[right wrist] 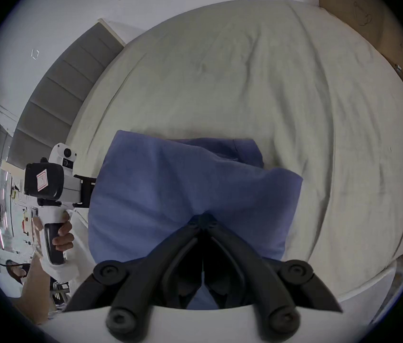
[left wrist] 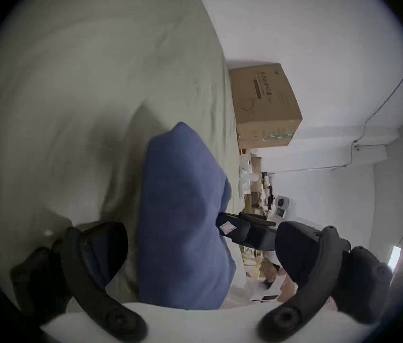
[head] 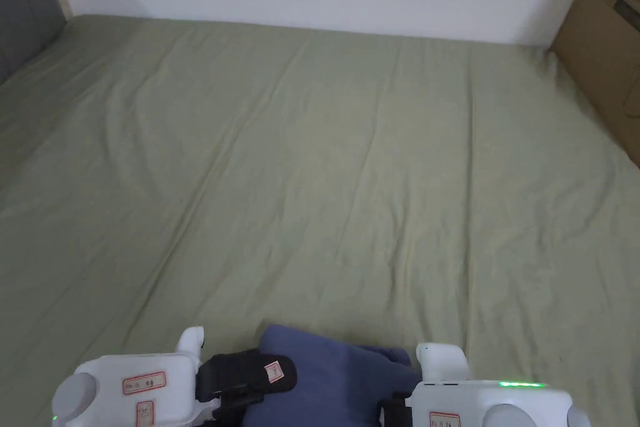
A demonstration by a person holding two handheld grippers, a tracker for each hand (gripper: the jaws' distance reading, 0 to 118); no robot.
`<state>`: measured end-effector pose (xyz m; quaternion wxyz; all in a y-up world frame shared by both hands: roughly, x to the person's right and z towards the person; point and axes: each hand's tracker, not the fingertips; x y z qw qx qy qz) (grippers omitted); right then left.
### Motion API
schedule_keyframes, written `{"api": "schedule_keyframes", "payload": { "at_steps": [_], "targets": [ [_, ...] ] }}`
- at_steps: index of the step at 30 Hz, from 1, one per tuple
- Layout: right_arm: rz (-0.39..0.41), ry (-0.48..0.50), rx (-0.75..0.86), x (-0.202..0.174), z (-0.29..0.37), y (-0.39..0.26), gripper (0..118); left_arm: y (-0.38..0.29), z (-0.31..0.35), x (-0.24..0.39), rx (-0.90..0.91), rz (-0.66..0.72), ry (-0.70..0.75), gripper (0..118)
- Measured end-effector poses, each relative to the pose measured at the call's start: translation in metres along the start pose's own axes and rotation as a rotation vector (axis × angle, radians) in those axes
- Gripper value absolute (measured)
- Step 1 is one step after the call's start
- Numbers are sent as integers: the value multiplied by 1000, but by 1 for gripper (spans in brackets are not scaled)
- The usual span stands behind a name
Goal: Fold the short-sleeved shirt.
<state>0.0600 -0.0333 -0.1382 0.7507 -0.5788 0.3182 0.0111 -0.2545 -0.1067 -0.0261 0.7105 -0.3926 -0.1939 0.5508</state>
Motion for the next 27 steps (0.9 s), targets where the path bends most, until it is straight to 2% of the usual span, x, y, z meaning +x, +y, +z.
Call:
{"api": "schedule_keyframes", "payload": {
  "at_steps": [2,3,5,6,7,9,12,14,18,22,24,27],
  "targets": [
    [2,-2,-5,0,-1,0,0,4,-5,-3,-23,11,-28,116],
    [1,-1,-6,0,0,1,0,6,-6,0,-35,13,-23,107],
    [-14,1,-7,1,2,1,0,6,-10,7,-45,-6,10,39],
    [-17,-1,-7,2,2,1,0,6,-15,1,-67,-26,165,26],
    [-21,4,-7,3,4,1,0,6,-18,-5,-101,-21,184,25],
    [-31,10,-10,2,7,2,0,5,-13,-5,-59,45,26,25],
    [-36,26,7,-2,16,6,0,9,1,6,-66,-57,115,25],
    [-36,25,32,-9,21,11,0,17,18,8,-48,-50,144,25],
    [-11,3,46,-18,18,22,0,39,72,11,22,-136,263,25],
    [-20,20,42,-28,12,33,0,77,151,5,92,-164,460,25],
    [-18,40,41,-34,9,37,0,91,187,15,106,-205,616,25],
    [-2,38,36,-47,1,42,0,116,234,16,101,-235,936,25]
  ]
}}
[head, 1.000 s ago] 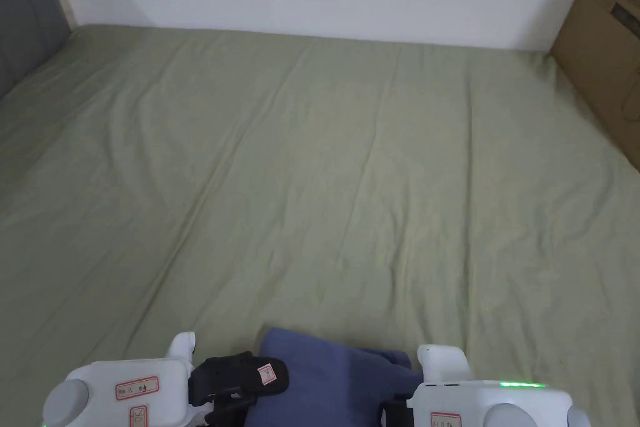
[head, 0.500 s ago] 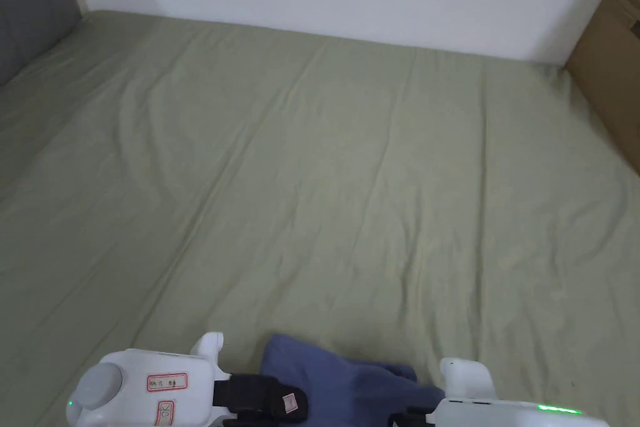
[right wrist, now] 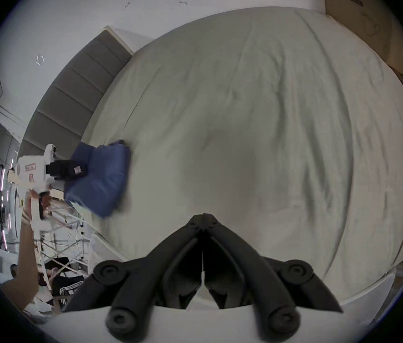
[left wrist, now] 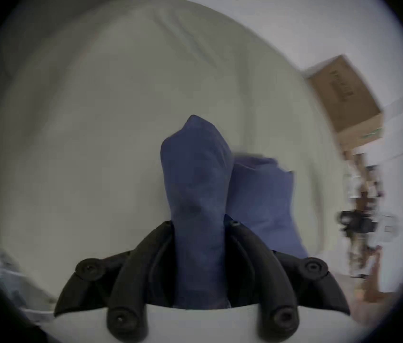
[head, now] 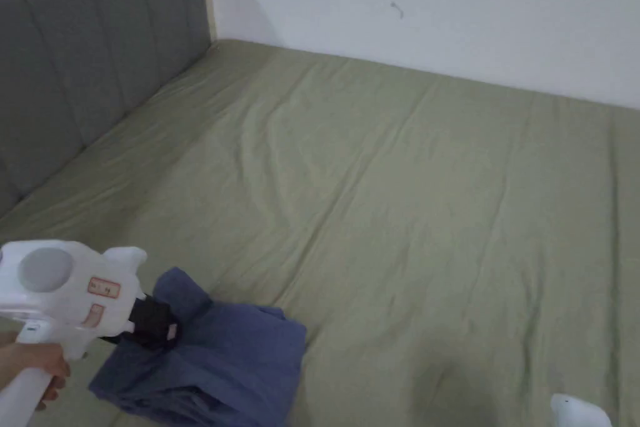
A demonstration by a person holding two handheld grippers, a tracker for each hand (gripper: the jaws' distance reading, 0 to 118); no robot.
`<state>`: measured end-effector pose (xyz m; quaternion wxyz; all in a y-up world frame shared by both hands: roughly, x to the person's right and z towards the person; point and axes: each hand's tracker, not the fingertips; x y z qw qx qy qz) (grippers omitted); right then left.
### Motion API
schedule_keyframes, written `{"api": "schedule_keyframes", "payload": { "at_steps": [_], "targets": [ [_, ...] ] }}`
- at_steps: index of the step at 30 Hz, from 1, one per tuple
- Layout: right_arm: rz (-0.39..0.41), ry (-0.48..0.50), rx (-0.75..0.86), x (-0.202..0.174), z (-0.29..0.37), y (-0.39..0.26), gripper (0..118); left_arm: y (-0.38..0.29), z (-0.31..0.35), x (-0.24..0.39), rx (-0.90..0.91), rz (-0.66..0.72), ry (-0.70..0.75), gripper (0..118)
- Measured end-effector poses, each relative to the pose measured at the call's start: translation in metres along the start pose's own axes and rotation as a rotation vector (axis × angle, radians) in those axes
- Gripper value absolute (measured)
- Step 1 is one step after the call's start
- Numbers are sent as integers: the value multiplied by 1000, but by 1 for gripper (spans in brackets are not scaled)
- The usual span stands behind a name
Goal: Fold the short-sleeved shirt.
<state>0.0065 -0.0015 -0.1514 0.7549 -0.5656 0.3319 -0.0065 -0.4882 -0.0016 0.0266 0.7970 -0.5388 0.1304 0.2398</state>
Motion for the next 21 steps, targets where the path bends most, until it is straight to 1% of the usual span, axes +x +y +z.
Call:
{"api": "schedule_keyframes", "payload": {
  "at_steps": [1,3,5,7,8,9,10,11,12,13,16,17,18,19,20,21],
  "targets": [
    [9,2,-7,-4,-4,2,0,14,-4,-29,-19,-24,102,25],
    [9,11,-24,-10,-12,4,0,29,0,-58,-42,-49,273,25],
    [-17,73,-49,-13,-18,6,0,38,0,-77,-69,-112,437,25],
    [-24,80,-57,-16,-26,8,0,44,-2,-91,-80,-164,514,27],
    [-21,74,-59,-19,-29,9,0,46,-5,-98,-53,-178,559,37],
    [-12,67,-64,-21,-31,9,0,38,1,-91,-49,-179,591,56],
    [-1,62,-70,-23,-34,10,0,36,-1,-91,-54,-155,642,85],
    [3,61,-71,-25,-35,10,0,33,-1,-93,-44,-144,674,100],
    [7,66,-74,-25,-34,10,0,31,0,-94,-13,-131,670,107],
    [11,74,-76,-25,-33,9,0,27,11,-88,36,-90,653,107],
    [17,76,-76,-21,-30,7,0,17,27,-78,104,15,547,107],
    [14,71,-74,-19,-29,6,0,21,33,-77,109,27,506,105],
    [11,71,-71,-16,-28,5,0,18,37,-69,120,37,479,96],
    [5,73,-65,-13,-25,4,0,13,42,-59,129,47,447,57],
    [-7,71,-59,-10,-22,2,0,7,47,-45,150,46,380,15],
    [-9,74,-51,-7,-19,0,0,10,47,-42,187,38,336,0]
  ]
}}
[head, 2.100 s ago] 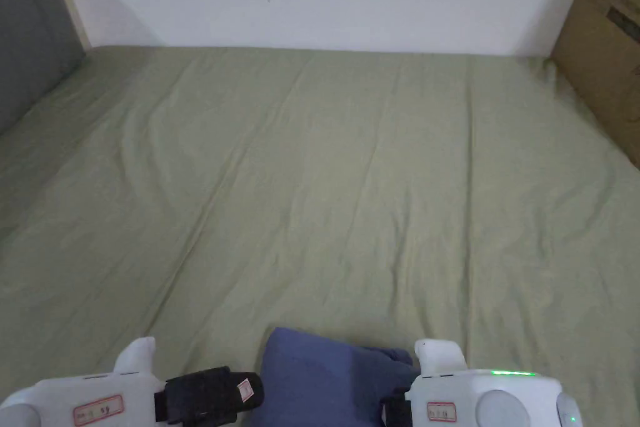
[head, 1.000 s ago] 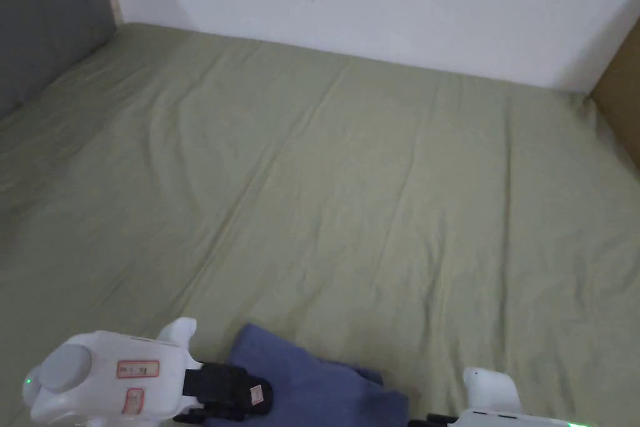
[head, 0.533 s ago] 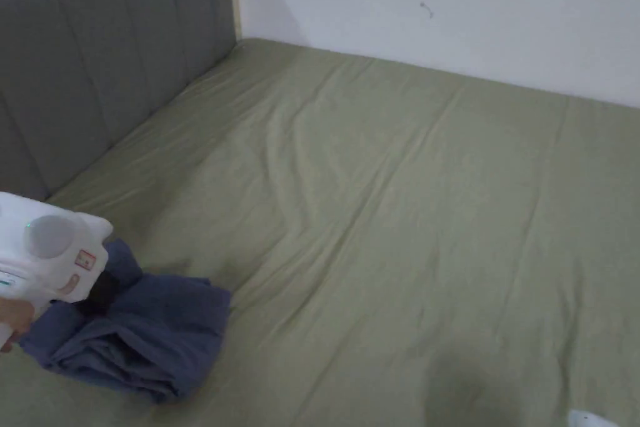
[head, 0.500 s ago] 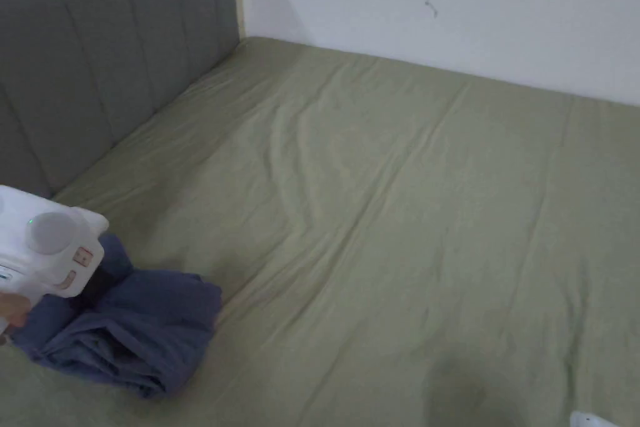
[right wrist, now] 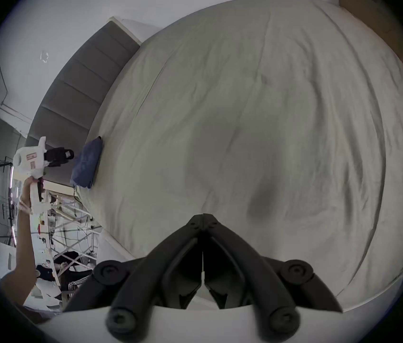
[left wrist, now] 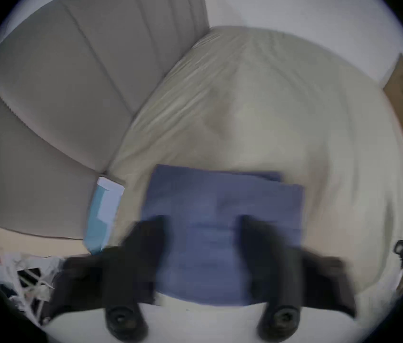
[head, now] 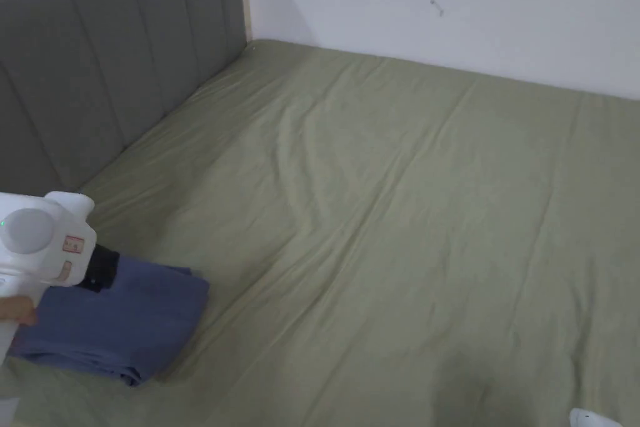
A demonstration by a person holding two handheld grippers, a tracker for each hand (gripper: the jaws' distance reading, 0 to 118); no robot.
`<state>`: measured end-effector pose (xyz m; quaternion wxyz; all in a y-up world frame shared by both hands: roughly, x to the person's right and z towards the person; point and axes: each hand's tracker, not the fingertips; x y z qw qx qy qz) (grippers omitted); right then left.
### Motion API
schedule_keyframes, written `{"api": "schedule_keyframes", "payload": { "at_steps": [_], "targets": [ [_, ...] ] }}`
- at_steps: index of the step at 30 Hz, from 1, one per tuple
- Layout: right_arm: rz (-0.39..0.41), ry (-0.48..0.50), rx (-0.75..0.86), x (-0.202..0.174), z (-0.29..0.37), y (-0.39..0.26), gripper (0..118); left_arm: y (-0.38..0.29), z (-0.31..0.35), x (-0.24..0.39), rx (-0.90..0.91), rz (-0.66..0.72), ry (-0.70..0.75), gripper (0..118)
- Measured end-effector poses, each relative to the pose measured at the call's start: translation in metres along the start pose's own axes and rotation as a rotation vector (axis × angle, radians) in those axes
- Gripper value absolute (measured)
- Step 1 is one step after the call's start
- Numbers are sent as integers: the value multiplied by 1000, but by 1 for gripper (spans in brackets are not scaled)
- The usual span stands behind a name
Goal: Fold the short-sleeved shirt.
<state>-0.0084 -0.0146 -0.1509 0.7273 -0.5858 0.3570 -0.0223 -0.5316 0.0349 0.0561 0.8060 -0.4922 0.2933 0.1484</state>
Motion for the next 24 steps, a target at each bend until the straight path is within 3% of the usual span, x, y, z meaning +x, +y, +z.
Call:
{"api": "schedule_keyframes", "payload": {
  "at_steps": [2,7,16,20,24],
  "targets": [
    [-1,-10,15,6,7,-5,0,-11,22,32,140,8,-17,0],
    [5,-31,54,22,26,-19,0,-28,81,110,237,0,-239,0],
    [74,-169,301,42,93,-22,0,-78,139,242,393,-98,-238,0],
    [130,-296,458,35,129,-8,0,-87,163,284,506,-210,-162,0],
    [172,-383,660,16,160,7,0,-82,189,315,548,-146,-134,0]
  ]
}}
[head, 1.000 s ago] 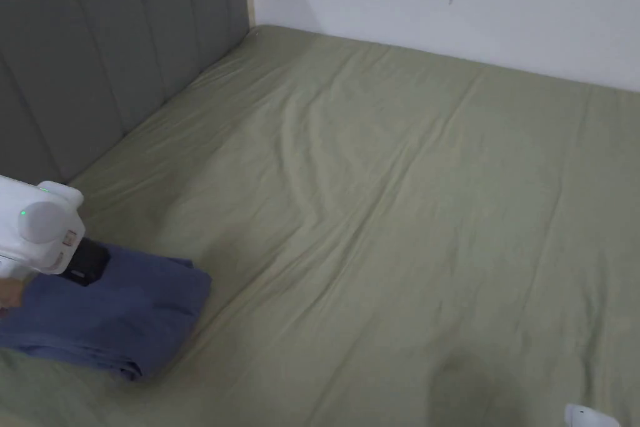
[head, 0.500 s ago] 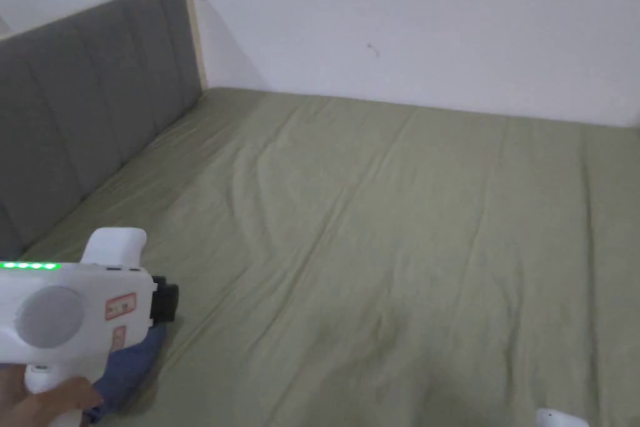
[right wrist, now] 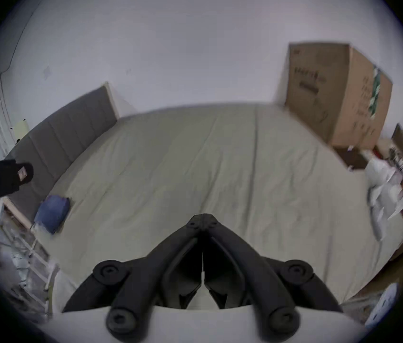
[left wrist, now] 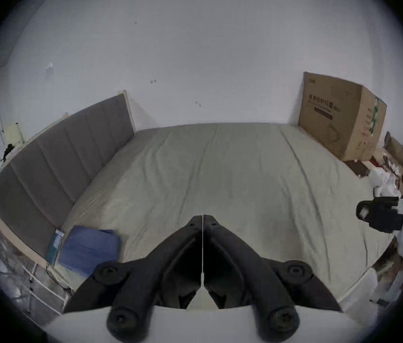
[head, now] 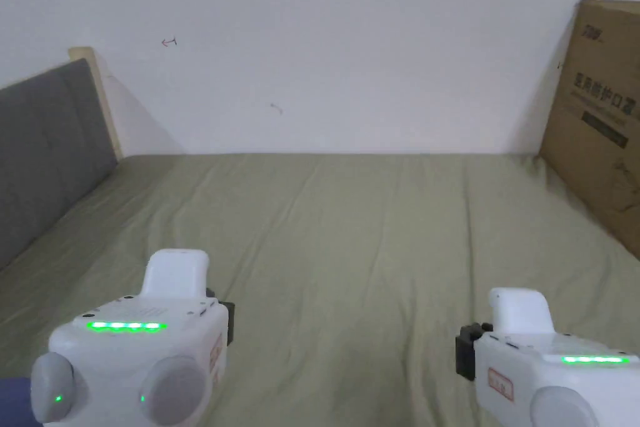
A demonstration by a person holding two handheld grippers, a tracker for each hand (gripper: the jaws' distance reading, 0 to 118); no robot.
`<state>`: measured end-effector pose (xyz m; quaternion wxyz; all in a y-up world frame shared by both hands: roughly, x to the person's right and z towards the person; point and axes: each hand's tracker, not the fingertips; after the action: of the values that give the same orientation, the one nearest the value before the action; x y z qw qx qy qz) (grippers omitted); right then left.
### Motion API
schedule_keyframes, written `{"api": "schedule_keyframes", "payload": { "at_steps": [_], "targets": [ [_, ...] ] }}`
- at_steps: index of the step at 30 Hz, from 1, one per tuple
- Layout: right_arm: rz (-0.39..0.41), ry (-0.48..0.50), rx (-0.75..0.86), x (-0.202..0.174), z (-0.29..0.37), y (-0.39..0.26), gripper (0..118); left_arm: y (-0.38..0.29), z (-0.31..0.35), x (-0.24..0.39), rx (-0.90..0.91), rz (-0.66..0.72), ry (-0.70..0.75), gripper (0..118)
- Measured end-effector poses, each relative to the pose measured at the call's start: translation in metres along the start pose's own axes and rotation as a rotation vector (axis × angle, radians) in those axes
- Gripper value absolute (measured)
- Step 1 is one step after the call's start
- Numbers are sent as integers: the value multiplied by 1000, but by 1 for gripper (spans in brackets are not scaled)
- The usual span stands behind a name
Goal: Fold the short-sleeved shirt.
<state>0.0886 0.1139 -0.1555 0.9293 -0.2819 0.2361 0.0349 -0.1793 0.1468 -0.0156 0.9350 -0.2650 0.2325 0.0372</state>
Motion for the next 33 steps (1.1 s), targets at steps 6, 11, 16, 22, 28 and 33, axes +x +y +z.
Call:
{"api": "schedule_keyframes", "payload": {
  "at_steps": [6,11,16,22,28,33],
  "targets": [
    [65,-159,244,-17,29,43,0,24,34,35,239,-32,42,0],
    [72,-191,373,-21,51,55,0,30,56,45,392,-34,118,0],
    [80,-210,433,-23,65,51,40,32,55,42,409,-6,108,2],
    [68,-212,430,-20,69,49,101,30,50,40,366,-17,27,117],
    [92,-221,456,-22,73,47,114,27,53,51,406,-63,36,118],
    [91,-218,444,-22,74,47,114,28,52,51,377,-57,-23,118]
  ]
}}
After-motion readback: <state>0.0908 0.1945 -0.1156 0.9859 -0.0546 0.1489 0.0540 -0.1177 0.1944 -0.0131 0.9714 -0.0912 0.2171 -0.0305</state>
